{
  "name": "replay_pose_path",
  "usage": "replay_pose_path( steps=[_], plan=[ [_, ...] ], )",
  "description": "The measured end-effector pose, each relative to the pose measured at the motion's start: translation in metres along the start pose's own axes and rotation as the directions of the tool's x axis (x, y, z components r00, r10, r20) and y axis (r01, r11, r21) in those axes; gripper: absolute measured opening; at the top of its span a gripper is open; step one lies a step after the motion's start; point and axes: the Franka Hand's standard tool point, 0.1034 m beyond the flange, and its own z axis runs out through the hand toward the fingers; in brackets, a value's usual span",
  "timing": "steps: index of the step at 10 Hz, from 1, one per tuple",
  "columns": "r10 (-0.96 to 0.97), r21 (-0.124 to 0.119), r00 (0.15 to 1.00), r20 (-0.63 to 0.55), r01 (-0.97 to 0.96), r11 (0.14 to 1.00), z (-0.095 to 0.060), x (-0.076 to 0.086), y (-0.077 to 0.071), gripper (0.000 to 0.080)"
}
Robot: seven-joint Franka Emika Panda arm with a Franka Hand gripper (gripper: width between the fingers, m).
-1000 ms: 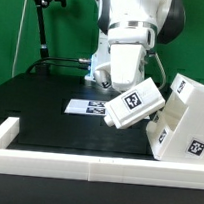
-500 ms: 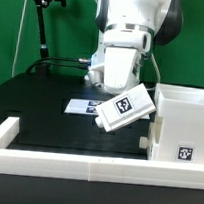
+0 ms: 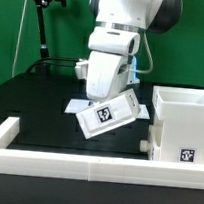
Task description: Assemble drawer
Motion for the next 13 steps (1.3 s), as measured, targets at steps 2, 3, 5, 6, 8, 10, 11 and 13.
replay_pose_path(
  steps=[2, 3, 5, 6, 8, 10, 11, 13],
  plan=[
    [-0.005, 0.119, 0.999, 0.045, -0.001, 0.993, -0.001, -0.010, -0.003, 0.0044],
    [-0.029, 0.108, 0.999, 0.040, 0.024, 0.994, -0.001, -0.011, 0.002, 0.0044],
    [-0.075, 0.088, 0.997, 0.030, 0.072, 0.994, 0.000, -0.010, 0.003, 0.0044],
    [-0.080, 0.089, 0.996, 0.025, 0.077, 0.993, 0.000, -0.012, 0.003, 0.0044],
    [-0.072, 0.096, 0.997, -0.023, 0.074, 0.993, 0.002, -0.033, 0.006, 0.0044],
    [-0.101, 0.097, 0.993, -0.056, 0.106, 0.990, 0.010, -0.052, 0.004, 0.0044],
    [-0.102, 0.111, 0.993, -0.052, 0.108, 0.988, 0.019, -0.056, -0.001, 0.0044],
    [-0.093, 0.111, 0.994, -0.050, 0.098, 0.989, 0.029, -0.062, -0.006, 0.0044]
  ],
)
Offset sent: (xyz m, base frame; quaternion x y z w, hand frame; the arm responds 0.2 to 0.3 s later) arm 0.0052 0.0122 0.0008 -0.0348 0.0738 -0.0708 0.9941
